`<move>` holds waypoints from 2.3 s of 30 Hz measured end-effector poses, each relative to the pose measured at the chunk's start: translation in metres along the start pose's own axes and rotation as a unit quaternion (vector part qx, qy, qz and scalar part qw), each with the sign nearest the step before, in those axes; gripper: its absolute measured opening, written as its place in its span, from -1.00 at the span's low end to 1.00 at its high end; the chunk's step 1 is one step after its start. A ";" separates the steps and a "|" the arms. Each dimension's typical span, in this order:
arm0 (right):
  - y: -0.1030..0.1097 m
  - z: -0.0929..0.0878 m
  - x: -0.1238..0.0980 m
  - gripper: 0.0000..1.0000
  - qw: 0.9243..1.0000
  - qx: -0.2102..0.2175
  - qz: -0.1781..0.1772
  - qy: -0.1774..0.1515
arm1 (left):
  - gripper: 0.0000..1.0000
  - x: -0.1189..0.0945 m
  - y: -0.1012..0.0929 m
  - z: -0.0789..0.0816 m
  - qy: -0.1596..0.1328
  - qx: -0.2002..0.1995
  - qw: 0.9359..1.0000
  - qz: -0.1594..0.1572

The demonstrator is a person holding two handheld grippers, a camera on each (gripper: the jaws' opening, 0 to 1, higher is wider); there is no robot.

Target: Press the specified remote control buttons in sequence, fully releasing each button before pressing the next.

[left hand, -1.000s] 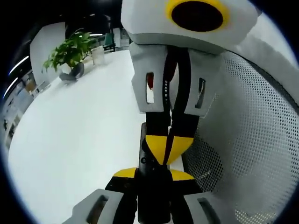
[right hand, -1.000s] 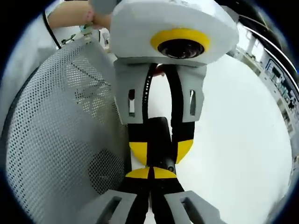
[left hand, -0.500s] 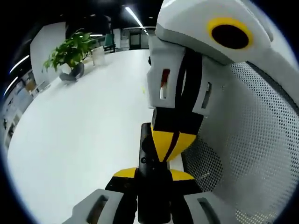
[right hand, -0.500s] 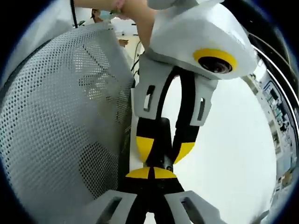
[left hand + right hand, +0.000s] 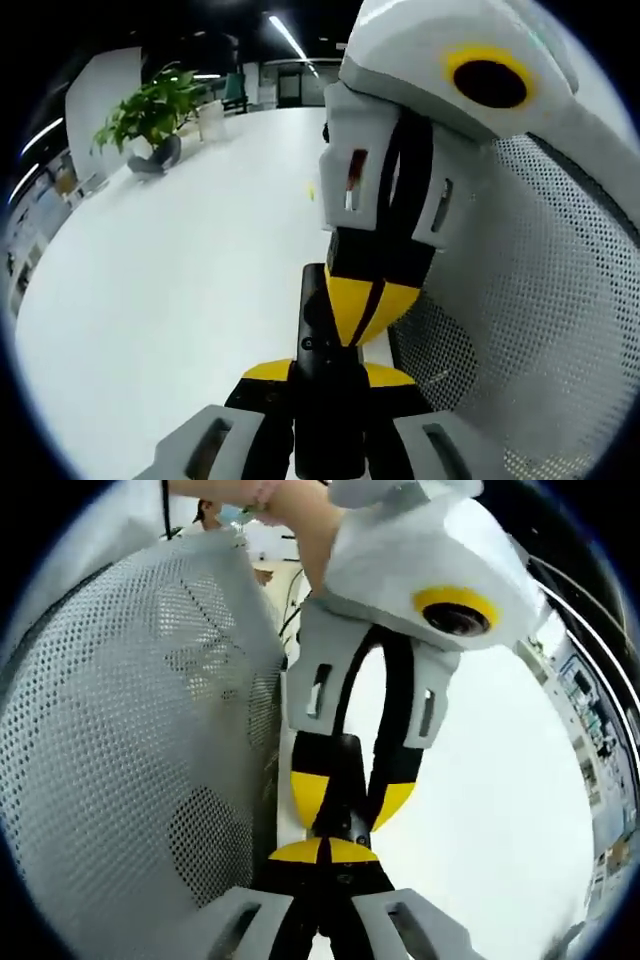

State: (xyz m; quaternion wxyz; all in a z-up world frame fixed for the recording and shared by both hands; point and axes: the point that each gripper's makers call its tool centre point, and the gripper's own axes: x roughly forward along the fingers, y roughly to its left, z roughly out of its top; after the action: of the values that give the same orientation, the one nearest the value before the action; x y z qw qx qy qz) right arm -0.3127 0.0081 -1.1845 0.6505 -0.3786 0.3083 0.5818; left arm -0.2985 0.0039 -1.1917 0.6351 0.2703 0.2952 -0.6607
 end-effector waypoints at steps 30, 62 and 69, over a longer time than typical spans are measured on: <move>-0.016 0.005 0.002 -1.00 0.993 0.106 0.033 -0.030 | -0.54 -0.001 0.001 0.000 -0.012 -0.006 1.000 -0.002; -0.030 0.000 0.005 -1.00 0.989 0.140 0.041 -0.014 | -0.54 -0.001 0.001 0.001 -0.014 -0.012 1.000 -0.005; -0.014 0.013 0.003 -1.00 0.992 0.108 0.049 -0.032 | -0.55 -0.001 0.000 0.001 -0.017 -0.014 1.000 -0.001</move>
State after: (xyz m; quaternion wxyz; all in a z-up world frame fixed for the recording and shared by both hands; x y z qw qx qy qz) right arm -0.2986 0.0201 -1.1787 0.6681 -0.2719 0.3668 0.5875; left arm -0.2980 0.0042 -1.1905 0.6430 0.2501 0.2935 -0.6617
